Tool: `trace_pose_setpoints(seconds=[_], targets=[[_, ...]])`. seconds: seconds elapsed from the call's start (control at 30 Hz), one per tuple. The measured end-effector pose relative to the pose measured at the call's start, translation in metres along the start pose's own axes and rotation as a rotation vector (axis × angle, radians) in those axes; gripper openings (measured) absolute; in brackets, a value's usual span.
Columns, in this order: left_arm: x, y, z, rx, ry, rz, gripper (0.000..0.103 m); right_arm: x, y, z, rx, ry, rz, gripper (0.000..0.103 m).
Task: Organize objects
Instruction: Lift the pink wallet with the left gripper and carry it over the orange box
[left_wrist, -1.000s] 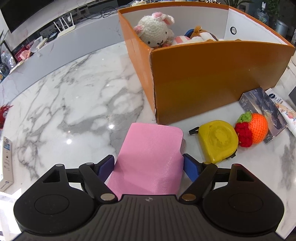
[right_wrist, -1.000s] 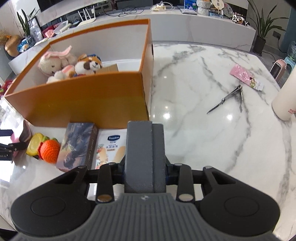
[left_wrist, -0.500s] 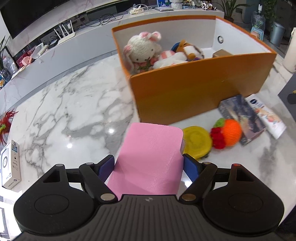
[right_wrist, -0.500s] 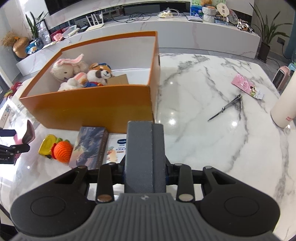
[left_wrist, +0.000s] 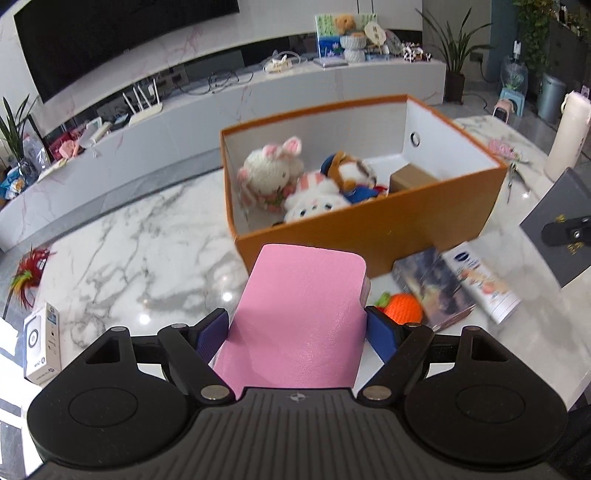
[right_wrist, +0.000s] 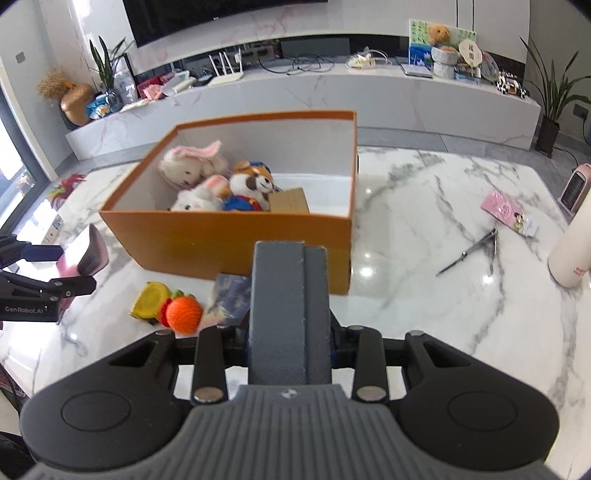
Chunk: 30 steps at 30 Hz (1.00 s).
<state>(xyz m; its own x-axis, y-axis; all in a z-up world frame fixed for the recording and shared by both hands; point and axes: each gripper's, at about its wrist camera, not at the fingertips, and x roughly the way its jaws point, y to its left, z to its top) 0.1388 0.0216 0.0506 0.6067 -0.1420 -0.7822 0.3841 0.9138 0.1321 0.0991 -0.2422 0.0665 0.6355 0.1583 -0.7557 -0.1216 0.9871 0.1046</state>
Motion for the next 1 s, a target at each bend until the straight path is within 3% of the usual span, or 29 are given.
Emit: trace_pose_setpoints(seconds=[0.43,1.0], targets=[[-0.021,-0.015,0.011,0.003,-0.075,0.013,0.093,-0.014,0.008,0.006,-0.011,-0.032,0.025,0.036],[-0.026,-0.012,0.029,-0.084,-0.141,0.015,0.093,-0.02,0.028,0.018,-0.014,-0.066,0.073,0.036]])
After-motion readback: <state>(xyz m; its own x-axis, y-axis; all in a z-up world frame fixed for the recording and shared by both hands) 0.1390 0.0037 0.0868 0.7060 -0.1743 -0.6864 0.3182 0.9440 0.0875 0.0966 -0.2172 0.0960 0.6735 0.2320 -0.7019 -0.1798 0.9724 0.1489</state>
